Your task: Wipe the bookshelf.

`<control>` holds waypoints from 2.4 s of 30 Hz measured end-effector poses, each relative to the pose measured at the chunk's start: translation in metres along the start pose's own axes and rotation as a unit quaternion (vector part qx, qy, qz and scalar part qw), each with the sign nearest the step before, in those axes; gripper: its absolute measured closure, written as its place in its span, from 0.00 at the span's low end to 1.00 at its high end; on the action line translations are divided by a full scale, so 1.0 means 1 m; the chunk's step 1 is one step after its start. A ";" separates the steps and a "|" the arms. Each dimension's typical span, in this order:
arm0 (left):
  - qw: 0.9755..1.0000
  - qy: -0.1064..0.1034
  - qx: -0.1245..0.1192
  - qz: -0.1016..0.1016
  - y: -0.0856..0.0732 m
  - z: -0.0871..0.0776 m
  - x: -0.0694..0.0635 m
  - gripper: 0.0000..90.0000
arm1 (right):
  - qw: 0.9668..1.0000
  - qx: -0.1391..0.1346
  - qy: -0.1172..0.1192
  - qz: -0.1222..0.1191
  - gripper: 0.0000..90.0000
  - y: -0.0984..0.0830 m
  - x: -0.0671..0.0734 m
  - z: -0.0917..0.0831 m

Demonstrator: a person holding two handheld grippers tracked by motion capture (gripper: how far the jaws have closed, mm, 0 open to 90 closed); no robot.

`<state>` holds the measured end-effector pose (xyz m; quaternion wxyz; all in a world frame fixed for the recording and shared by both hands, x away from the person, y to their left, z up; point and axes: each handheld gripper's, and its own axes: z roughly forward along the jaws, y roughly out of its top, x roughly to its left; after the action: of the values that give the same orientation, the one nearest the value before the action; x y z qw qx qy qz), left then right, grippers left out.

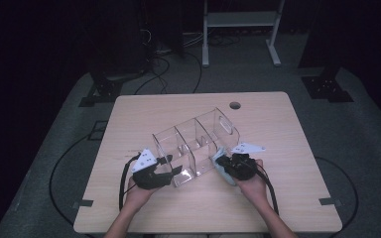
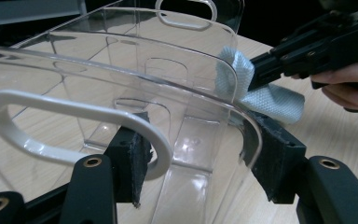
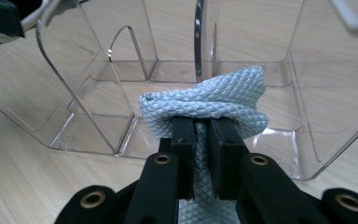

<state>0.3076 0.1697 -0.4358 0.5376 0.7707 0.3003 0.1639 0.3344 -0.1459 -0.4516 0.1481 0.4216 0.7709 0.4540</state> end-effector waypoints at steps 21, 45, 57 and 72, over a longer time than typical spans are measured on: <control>1.000 -0.004 -0.008 0.001 -0.001 -0.002 0.002 0.53 | 0.999 0.042 0.000 0.013 0.90 -0.022 -0.008 0.022; 1.000 0.000 -0.011 0.001 -0.001 0.002 -0.003 0.53 | 0.999 -0.012 0.048 -0.024 0.90 0.001 0.025 -0.002; 1.000 0.004 -0.012 0.000 -0.001 0.004 -0.008 0.53 | 0.996 -0.034 0.056 -0.058 0.90 0.015 0.055 0.000; 1.000 0.003 -0.014 -0.002 -0.001 0.005 -0.008 0.53 | 0.997 0.021 0.052 -0.043 0.90 -0.012 0.048 0.023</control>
<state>0.3042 0.1616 -0.4379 0.5478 0.7618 0.3014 0.1696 0.3133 -0.0977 -0.4670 0.1181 0.3670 0.8044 0.4520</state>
